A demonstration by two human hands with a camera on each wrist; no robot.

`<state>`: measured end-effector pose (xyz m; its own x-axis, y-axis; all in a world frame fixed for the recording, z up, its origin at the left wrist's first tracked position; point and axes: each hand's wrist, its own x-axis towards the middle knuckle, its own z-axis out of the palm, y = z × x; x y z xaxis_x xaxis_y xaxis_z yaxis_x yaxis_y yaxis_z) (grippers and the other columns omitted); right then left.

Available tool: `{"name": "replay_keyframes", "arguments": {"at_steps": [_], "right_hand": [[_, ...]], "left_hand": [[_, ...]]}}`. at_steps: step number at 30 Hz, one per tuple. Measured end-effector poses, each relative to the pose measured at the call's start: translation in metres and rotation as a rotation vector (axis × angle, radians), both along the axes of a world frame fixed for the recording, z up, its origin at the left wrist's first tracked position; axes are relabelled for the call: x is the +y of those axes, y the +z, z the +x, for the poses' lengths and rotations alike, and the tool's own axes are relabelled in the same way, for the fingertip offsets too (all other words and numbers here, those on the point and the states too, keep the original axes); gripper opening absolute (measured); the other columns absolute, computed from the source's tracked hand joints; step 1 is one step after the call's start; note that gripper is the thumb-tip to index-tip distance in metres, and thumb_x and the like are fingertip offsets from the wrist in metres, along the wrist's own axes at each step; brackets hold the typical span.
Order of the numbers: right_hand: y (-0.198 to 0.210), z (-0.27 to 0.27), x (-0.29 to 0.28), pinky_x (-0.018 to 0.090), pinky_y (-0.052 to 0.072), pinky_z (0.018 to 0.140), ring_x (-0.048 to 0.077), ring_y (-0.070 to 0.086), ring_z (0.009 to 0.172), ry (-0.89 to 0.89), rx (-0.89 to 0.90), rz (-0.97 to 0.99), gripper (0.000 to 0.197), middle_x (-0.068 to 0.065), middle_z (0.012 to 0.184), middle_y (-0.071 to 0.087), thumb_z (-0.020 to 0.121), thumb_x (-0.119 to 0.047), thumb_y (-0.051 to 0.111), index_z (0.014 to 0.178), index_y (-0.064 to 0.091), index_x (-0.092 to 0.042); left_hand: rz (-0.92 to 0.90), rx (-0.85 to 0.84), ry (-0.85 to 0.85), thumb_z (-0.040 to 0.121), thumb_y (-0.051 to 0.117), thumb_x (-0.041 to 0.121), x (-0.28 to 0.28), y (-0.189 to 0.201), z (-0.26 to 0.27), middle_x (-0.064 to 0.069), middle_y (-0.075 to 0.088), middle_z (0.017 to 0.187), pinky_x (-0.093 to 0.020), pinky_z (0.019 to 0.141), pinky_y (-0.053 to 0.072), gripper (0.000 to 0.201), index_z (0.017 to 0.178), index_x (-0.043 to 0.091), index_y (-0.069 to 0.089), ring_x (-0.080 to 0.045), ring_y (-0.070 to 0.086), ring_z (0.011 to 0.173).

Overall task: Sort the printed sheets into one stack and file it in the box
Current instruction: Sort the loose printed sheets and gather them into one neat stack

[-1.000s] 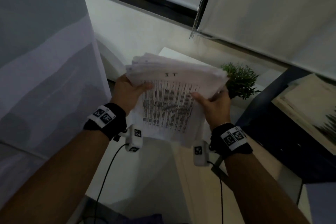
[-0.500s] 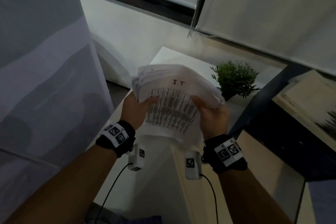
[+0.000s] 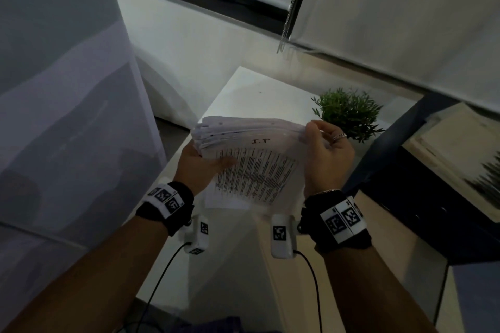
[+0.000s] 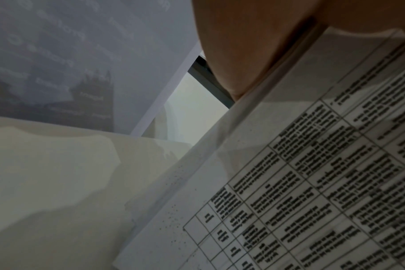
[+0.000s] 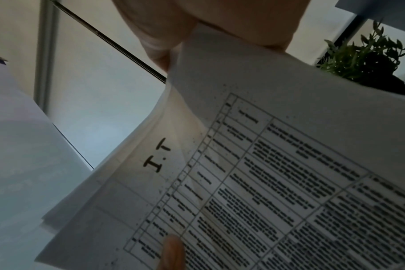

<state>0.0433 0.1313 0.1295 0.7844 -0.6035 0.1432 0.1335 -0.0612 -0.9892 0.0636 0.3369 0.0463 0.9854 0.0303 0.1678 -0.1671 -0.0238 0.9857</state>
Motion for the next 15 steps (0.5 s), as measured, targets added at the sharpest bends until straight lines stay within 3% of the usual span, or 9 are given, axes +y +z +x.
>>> {"name": "replay_keyframes", "arguments": {"at_steps": [2, 4, 9, 11, 13, 15], "right_hand": [[0.001, 0.001, -0.001, 0.015, 0.052, 0.063, 0.003, 0.067, 0.07, 0.002, 0.01, 0.031, 0.012, 0.007, 0.084, 0.072, 0.088, -0.008, 0.069, 0.099, 0.072, -0.005], [0.0, 0.001, -0.001, 0.015, 0.052, 0.063, -0.003, 0.063, 0.064, 0.004, 0.015, -0.002, 0.016, -0.002, 0.08, 0.069, 0.088, -0.005, 0.067, 0.104, 0.071, -0.004], [0.001, -0.002, 0.002, 0.013, 0.051, 0.063, -0.002, 0.059, 0.064, 0.032, -0.025, -0.142, 0.017, 0.0, 0.084, 0.067, 0.092, -0.003, 0.062, 0.108, 0.068, -0.005], [0.004, -0.001, 0.0, 0.014, 0.049, 0.063, -0.006, 0.057, 0.062, 0.053, 0.009, -0.232, 0.019, -0.005, 0.083, 0.065, 0.095, -0.008, 0.06, 0.112, 0.067, -0.01], [0.007, -0.003, -0.005, 0.023, 0.051, 0.071, -0.003, 0.061, 0.073, 0.092, 0.086, -0.394, 0.024, -0.008, 0.087, 0.065, 0.099, -0.022, 0.057, 0.121, 0.064, -0.018], [0.012, -0.004, -0.009, 0.033, 0.051, 0.087, 0.01, 0.063, 0.096, 0.102, 0.164, -0.786, 0.037, -0.008, 0.102, 0.067, 0.1, -0.042, 0.046, 0.132, 0.057, -0.026]], "left_hand": [[-0.021, 0.011, -0.003, 0.065, 0.085, 0.003, -0.002, -0.003, 0.001, 0.034, 0.07, 0.088, -0.009, 0.074, 0.051, 0.062, 0.086, 0.059, 0.068, 0.011, 0.066, 0.088], [-0.052, 0.029, 0.005, 0.063, 0.086, 0.008, -0.002, -0.007, 0.002, 0.031, 0.071, 0.088, -0.011, 0.074, 0.053, 0.048, 0.087, 0.047, 0.07, 0.009, 0.067, 0.089], [-0.067, 0.088, -0.003, 0.059, 0.09, 0.024, -0.001, -0.011, 0.005, 0.014, 0.074, 0.102, -0.033, 0.085, 0.058, 0.052, 0.106, 0.03, 0.067, -0.007, 0.069, 0.101], [-0.079, 0.111, -0.007, 0.057, 0.089, 0.027, -0.002, -0.009, 0.007, 0.016, 0.074, 0.1, -0.033, 0.086, 0.058, 0.053, 0.106, 0.028, 0.067, -0.005, 0.069, 0.1], [-0.072, 0.14, 0.0, 0.056, 0.088, 0.029, -0.001, -0.009, 0.008, 0.024, 0.074, 0.093, -0.03, 0.084, 0.057, 0.045, 0.096, 0.037, 0.069, 0.002, 0.069, 0.093], [-0.056, 0.157, -0.011, 0.052, 0.093, 0.034, 0.0, -0.006, 0.01, 0.024, 0.074, 0.089, -0.031, 0.084, 0.056, 0.04, 0.085, 0.046, 0.072, 0.002, 0.069, 0.09]]}}
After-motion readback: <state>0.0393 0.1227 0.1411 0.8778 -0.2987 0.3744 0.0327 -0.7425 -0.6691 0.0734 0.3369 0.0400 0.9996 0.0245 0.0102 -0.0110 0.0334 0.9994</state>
